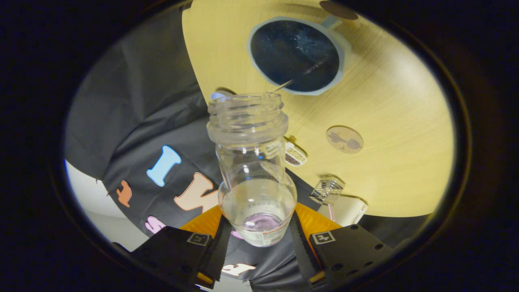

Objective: Take the bottle from table, then pour the juice into the cup, finally place the bottle on the coaster

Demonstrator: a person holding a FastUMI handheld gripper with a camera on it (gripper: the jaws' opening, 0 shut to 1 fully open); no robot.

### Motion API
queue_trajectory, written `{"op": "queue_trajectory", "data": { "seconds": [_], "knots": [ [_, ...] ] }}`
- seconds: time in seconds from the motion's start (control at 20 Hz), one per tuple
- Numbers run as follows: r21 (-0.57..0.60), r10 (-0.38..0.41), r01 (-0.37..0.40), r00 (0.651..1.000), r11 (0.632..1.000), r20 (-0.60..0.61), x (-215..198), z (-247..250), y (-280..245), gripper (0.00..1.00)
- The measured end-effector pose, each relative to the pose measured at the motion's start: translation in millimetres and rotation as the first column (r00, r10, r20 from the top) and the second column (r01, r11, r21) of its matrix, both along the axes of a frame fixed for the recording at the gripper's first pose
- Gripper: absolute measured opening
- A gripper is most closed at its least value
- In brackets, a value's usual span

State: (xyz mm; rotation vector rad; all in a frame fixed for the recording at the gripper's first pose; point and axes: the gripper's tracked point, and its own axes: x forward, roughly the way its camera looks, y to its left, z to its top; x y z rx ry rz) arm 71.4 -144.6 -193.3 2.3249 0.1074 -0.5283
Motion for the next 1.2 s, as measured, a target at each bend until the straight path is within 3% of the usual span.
{"op": "queue_trajectory", "data": {
  "seconds": [1.2],
  "knots": [
    [0.045, -0.044, 0.044, 0.999, 0.998, 0.015, -1.3, 6.2, -12.1, 0.75]
  ]
}}
